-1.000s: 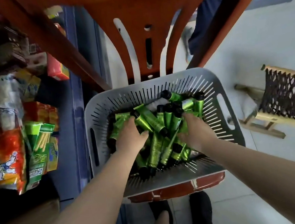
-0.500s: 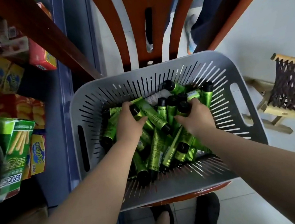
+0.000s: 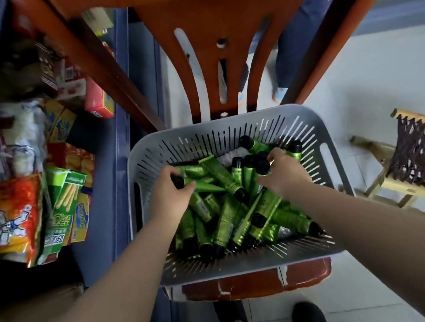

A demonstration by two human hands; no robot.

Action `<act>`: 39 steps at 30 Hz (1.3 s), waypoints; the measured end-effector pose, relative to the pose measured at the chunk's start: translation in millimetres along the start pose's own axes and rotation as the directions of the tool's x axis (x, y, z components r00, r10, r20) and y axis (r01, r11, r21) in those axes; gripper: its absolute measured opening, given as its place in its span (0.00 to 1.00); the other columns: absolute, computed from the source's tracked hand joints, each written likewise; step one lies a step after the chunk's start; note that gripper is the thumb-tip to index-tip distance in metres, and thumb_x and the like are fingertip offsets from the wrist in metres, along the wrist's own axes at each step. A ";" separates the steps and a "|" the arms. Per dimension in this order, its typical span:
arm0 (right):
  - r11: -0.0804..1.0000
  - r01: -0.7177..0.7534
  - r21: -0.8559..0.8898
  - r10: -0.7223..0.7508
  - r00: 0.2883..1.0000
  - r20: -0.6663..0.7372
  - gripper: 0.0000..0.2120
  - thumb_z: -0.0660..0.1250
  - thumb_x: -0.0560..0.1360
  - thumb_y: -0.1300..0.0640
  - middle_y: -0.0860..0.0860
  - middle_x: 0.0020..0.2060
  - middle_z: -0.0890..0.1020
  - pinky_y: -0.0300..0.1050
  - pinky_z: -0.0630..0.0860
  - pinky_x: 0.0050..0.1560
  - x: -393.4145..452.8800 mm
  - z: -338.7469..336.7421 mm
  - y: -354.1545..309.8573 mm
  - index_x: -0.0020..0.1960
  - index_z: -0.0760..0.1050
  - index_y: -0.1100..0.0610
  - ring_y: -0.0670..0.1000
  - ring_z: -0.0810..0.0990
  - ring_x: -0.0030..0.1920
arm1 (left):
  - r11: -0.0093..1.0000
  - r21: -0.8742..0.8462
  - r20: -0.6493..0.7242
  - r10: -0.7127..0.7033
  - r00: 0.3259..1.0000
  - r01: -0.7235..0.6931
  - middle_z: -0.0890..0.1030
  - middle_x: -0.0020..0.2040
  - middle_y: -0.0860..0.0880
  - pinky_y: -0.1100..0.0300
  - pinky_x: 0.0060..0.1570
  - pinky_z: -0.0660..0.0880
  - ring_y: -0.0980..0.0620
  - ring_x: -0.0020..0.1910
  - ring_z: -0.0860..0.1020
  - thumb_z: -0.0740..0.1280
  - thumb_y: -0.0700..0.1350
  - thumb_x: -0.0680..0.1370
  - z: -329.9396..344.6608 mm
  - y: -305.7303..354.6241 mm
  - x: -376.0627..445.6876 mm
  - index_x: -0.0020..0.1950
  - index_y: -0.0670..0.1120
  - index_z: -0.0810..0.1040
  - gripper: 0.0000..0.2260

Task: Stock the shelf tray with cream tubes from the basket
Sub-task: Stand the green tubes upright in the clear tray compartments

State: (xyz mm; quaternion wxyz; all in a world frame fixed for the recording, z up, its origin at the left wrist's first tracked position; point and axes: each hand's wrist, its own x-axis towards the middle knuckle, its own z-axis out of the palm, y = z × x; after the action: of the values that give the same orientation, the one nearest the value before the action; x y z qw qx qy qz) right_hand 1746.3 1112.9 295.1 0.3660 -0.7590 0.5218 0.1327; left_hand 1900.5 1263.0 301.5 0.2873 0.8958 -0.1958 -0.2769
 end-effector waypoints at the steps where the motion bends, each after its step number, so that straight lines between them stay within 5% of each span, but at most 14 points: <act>1: 1.000 0.003 0.016 -0.003 1.000 -0.019 0.22 0.69 0.73 0.54 0.52 0.45 0.76 0.49 0.79 0.38 3.5 2.5 3.0 0.62 0.65 0.57 0.55 0.79 0.41 | 0.997 -0.059 -0.009 -0.045 0.999 0.044 0.74 0.43 0.50 0.54 0.39 0.75 0.47 0.41 0.76 0.71 0.44 0.74 1.1 -2.3 3.1 0.50 0.46 0.70 0.11; 6: 0.984 -0.016 0.176 0.029 0.997 -0.068 0.24 0.70 0.73 0.51 0.52 0.46 0.76 0.45 0.75 0.33 12.8 20.3 13.1 0.64 0.65 0.57 0.52 0.77 0.38 | 0.896 -0.373 0.032 -0.246 0.969 0.240 0.75 0.48 0.47 0.46 0.52 0.78 0.46 0.43 0.79 0.72 0.39 0.73 13.5 -8.9 8.7 0.51 0.44 0.71 0.11; 9: 0.982 -0.056 0.182 0.072 0.994 -0.083 0.24 0.70 0.73 0.49 0.52 0.46 0.77 0.49 0.78 0.39 16.8 25.2 10.4 0.62 0.67 0.58 0.55 0.79 0.41 | 0.906 -0.333 0.109 -0.238 0.965 0.261 0.74 0.48 0.47 0.48 0.52 0.79 0.45 0.45 0.79 0.73 0.38 0.71 20.6 -10.4 10.6 0.49 0.43 0.72 0.13; 12: 0.991 -0.048 0.122 0.063 0.990 -0.127 0.20 0.71 0.72 0.49 0.53 0.46 0.79 0.49 0.78 0.38 19.3 25.1 7.9 0.57 0.68 0.58 0.56 0.79 0.42 | 0.931 -0.245 0.161 -0.236 0.958 0.271 0.71 0.42 0.49 0.49 0.50 0.79 0.51 0.38 0.76 0.73 0.37 0.71 20.1 -12.1 11.5 0.44 0.43 0.70 0.12; 16: 0.995 -0.015 0.102 0.031 0.986 -0.163 0.19 0.71 0.71 0.49 0.52 0.41 0.79 0.46 0.74 0.32 11.2 16.1 7.1 0.56 0.69 0.55 0.56 0.80 0.39 | 0.953 -0.194 0.226 -0.186 0.956 0.231 0.72 0.43 0.48 0.53 0.46 0.80 0.47 0.44 0.77 0.73 0.36 0.70 5.0 -9.8 9.3 0.40 0.43 0.70 0.12; 19: 0.993 0.028 0.115 -0.009 0.986 -0.164 0.16 0.71 0.70 0.50 0.53 0.39 0.80 0.46 0.76 0.32 0.7 0.1 2.5 0.53 0.72 0.55 0.56 0.80 0.37 | 0.950 -0.216 0.208 -0.181 0.961 0.226 0.73 0.44 0.48 0.57 0.44 0.79 0.46 0.48 0.77 0.72 0.35 0.72 -13.5 -4.5 4.8 0.44 0.40 0.73 0.08; 23: 0.955 0.046 0.292 0.014 0.980 -0.198 0.11 0.69 0.70 0.53 0.56 0.33 0.83 0.49 0.81 0.39 -16.9 -28.0 -8.3 0.42 0.79 0.62 0.56 0.82 0.34 | 0.877 -0.339 0.215 -0.279 0.936 0.340 0.76 0.51 0.43 0.62 0.36 0.81 0.48 0.40 0.80 0.68 0.40 0.76 -47.0 6.9 -19.1 0.51 0.37 0.75 0.08; 27: 0.768 -0.042 0.639 0.146 0.983 -0.112 0.09 0.72 0.69 0.55 0.56 0.32 0.83 0.54 0.83 0.43 -53.9 -61.0 -17.7 0.39 0.79 0.62 0.56 0.84 0.34 | 0.641 -0.597 0.321 -0.360 0.876 0.483 0.71 0.60 0.42 0.57 0.37 0.82 0.44 0.42 0.81 0.66 0.41 0.78 -77.5 28.4 -71.3 0.54 0.38 0.72 0.09; 31: 0.487 -0.123 0.865 0.157 0.986 0.051 0.09 0.73 0.70 0.59 0.58 0.35 0.81 0.45 0.81 0.34 -110.1 -93.3 -24.0 0.44 0.76 0.62 0.55 0.83 0.31 | 0.394 -0.764 0.402 -0.327 0.855 0.510 0.73 0.52 0.39 0.55 0.35 0.81 0.45 0.36 0.82 0.63 0.39 0.79 -101.8 60.2 -135.1 0.47 0.37 0.73 0.05; 35: 0.242 -0.156 0.958 0.001 0.987 0.161 0.06 0.68 0.75 0.60 0.59 0.39 0.77 0.37 0.77 0.24 -177.8 -128.0 -37.1 0.42 0.73 0.60 0.52 0.79 0.27 | 0.297 -0.875 0.348 -0.162 0.923 0.382 0.76 0.57 0.35 0.58 0.37 0.82 0.48 0.37 0.84 0.61 0.39 0.79 -131.2 90.1 -203.9 0.54 0.34 0.74 0.09; 39: 0.045 -0.241 0.970 -0.298 0.923 0.243 0.06 0.62 0.79 0.60 0.57 0.44 0.76 0.36 0.78 0.28 -246.2 -151.8 -67.6 0.46 0.74 0.61 0.51 0.77 0.36 | 0.151 -0.979 0.136 -0.032 0.990 0.139 0.82 0.43 0.38 0.56 0.39 0.82 0.47 0.37 0.83 0.61 0.38 0.78 -173.3 116.5 -271.4 0.49 0.36 0.78 0.08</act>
State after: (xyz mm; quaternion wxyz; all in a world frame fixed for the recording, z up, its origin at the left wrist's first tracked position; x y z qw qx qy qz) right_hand 1675.5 1191.4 572.7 0.8836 -0.2603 0.3677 -0.1277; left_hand 1774.6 1383.4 596.3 0.7753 0.4918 0.0702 -0.3899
